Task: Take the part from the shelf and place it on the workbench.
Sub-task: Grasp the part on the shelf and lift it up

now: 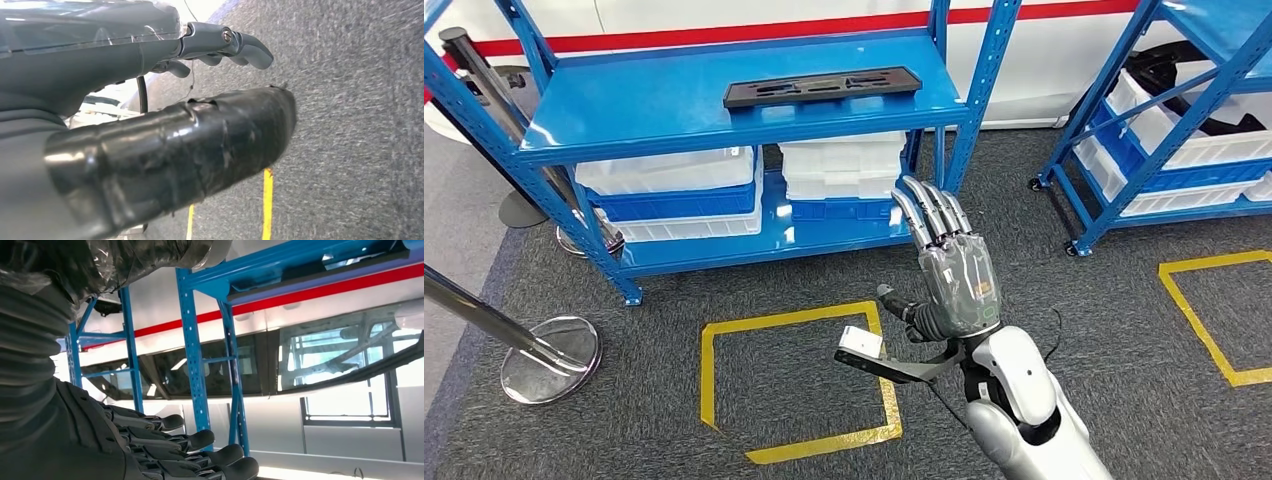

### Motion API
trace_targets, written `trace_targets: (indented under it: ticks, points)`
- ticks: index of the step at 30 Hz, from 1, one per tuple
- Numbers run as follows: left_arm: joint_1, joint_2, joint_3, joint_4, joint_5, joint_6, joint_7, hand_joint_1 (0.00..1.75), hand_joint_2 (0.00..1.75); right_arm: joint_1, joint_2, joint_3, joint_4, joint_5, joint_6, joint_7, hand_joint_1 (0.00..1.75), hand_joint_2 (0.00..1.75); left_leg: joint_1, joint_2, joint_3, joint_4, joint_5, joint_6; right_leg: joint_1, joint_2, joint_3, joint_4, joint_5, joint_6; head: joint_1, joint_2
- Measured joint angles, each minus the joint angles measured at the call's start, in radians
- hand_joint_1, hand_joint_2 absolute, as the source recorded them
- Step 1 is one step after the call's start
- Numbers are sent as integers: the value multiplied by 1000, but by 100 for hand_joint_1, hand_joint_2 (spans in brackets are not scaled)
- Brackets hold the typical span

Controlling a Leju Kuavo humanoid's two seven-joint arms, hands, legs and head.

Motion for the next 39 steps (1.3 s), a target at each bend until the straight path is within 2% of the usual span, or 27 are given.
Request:
trace_targets:
  ticks: [1, 2, 3, 4, 5, 6, 9, 10, 12, 14, 15, 16, 17, 19, 21, 23, 24, 26, 27, 29, 30, 31, 32, 34, 35, 36, 39]
  points:
    - [1, 0, 0, 0, 0, 0, 0, 0, 0, 0, 0, 1, 4, -2, 0, -1, 0, 175, 0, 0, -5, -10, 25, -1, 0, 1, 7, 2, -7, 1, 0, 0]
    - [2, 0, 0, 0, -1, 0, 0, 0, 0, 0, 0, 2, 7, -4, 0, -1, 0, 175, 0, 0, 8, -56, 67, -1, 0, 2, 15, 5, -15, 4, 0, 0]
    - [3, 0, 0, 0, -1, 0, 0, 0, 0, -1, 0, 3, 9, -6, 0, -3, 0, 175, 0, 0, 32, -119, 108, 1, -1, 3, 21, 9, -25, 7, 0, 0]
    - [3, 0, 0, 0, -3, 0, 0, 0, 0, -2, 0, 3, 11, -8, 0, -4, 0, 175, -2, 0, 58, -177, 134, 3, 1, 3, 25, 15, -35, 13, 0, 0]
    - [3, 0, 0, 0, -4, -1, -1, 0, 0, -3, 0, 4, 13, -11, 1, -7, 0, 175, -3, 0, 76, -216, 144, 8, 2, 4, 26, 19, -44, 18, 0, 0]
    - [3, 0, 0, 0, -6, -2, -2, 0, 0, -5, 1, 5, 15, -13, 1, -10, 0, 175, -5, -1, 86, -236, 141, 14, 4, 4, 27, 22, -49, 24, 0, 0]
    - [2, 0, 0, 0, -14, -3, -5, 0, 0, -14, 3, 7, 20, -26, 1, -20, 0, 175, -5, -3, 99, -249, 126, 32, 4, 5, 34, 33, -55, 37, 1, 0]
    - [2, -1, 0, 0, -17, -4, -6, 0, 0, -18, 4, 7, 21, -32, 2, -23, 0, 175, -3, -3, 108, -252, 123, 38, 2, 4, 28, 51, -62, 42, 1, 0]
    - [2, -1, 0, 0, -22, -5, -9, 0, 0, -26, 5, 8, 24, -44, 7, -30, 0, 175, -1, -3, 123, -256, 115, 49, -3, 3, -22, 141, -94, 52, 2, 0]
    - [2, -1, 0, 0, -23, -5, -10, 0, 0, -30, 5, 9, 28, -52, 12, -35, 0, 175, -1, -3, 135, -256, 103, 52, -8, 3, -107, 265, -132, 59, 1, 0]
    - [2, -1, 0, 0, -23, -5, -11, 0, 0, -29, 5, 9, 31, -54, 14, -36, 0, 175, -2, -4, 144, -256, 96, 52, -9, 3, -141, 301, -135, 61, 1, 0]
    - [3, -1, 0, 0, -23, -5, -11, 0, 0, -29, 5, 10, 34, -57, 15, -37, 0, 175, -2, -5, 154, -256, 88, 50, -10, 3, -160, 302, -116, 60, 1, 0]
    - [3, -1, 0, 0, -24, -5, -11, 0, 0, -30, 6, 11, 36, -60, 15, -38, 0, 175, -2, -6, 166, -257, 79, 49, -9, 3, -160, 266, -78, 56, 1, 0]
    - [4, -3, 0, 1, -28, -6, -11, 0, 0, -36, 6, 11, 41, -66, 19, -41, 0, 175, -2, -6, 191, -258, 62, 45, -2, 3, -129, 141, 17, 42, 1, 0]
    - [3, -6, 0, 1, -35, -7, -13, 0, 0, -50, 7, 12, 48, -68, 28, -44, 0, 175, 0, -6, 203, -265, 51, 36, 10, 2, -105, 60, 54, 25, 1, 0]
    - [1, -7, 0, 2, -43, -9, -14, 0, 0, -70, 10, 15, 60, -53, 29, -40, 0, 175, -1, -4, 211, -269, 52, 24, 17, 4, -91, 34, 50, 11, 3, 0]
    - [-1, -7, 0, 2, -47, -9, -15, 0, 0, -82, 13, 16, 68, -37, 26, -34, 0, 175, -1, -2, 214, -264, 52, 19, 15, 5, -78, 22, 53, 6, 3, 0]
    - [-4, -6, 0, 2, -54, -10, -17, 0, 0, -109, 18, 19, 91, -10, 18, -22, 0, 175, -2, -1, 198, -214, 50, 14, 8, 5, -50, 1, 49, -3, 3, 0]
    - [-6, -6, 0, 2, -57, -10, -18, 0, 0, -123, 22, 20, 105, -2, 15, -17, 0, 175, -1, -2, 167, -162, 37, 13, 6, 5, -39, -5, 46, -6, 2, 0]
    - [-7, -4, 0, 3, -61, -10, -18, 0, 0, -144, 29, 21, 138, 2, 11, -14, 0, 175, -1, -2, 84, -45, -8, 5, 6, 5, -25, -6, 33, -11, 1, 0]
    - [-7, -2, 0, 3, -62, -10, -18, 0, 0, -149, 31, 21, 152, 2, 10, -13, 0, 175, 0, -2, 49, -9, -26, 0, 6, 5, -18, -6, 26, -11, 1, 0]
    - [-6, -1, 0, 3, -64, -10, -18, 0, 0, -152, 33, 21, 165, 2, 10, -13, 0, 175, 0, -2, 28, -3, -25, -3, 6, 6, -9, -5, 17, -10, 2, 0]
    - [-5, -1, 0, 3, -64, -10, -18, 0, 0, -155, 33, 21, 174, 2, 9, -13, 0, 175, 1, -1, 24, -30, 0, -4, 5, 7, 2, -4, 9, -7, 1, 0]
    - [-1, -1, 0, 3, -65, -10, -18, 0, 0, -161, 36, 21, 190, 2, 8, -13, 0, 175, 2, -1, 46, -150, 99, -4, 3, 8, 22, 1, -13, 1, 2, 0]
    - [-1, 0, 0, 3, -66, -10, -19, 0, 0, -165, 38, 22, 197, 3, 6, -13, 0, 175, 0, -1, 58, -203, 129, -1, 3, 8, 28, 6, -23, 7, 2, 0]
    - [-1, 0, 0, 4, -67, -11, -19, 0, 0, -169, 40, 22, 203, 4, 4, -13, 0, 175, -1, -1, 66, -238, 150, 4, 4, 8, 30, 10, -32, 13, 2, 0]
    - [-2, 0, 0, 4, -71, -11, -20, 0, 0, -182, 42, 22, 222, 20, -7, -6, 0, 175, -4, -2, 72, -253, 153, 30, 6, 8, 30, 20, -44, 30, 1, 0]
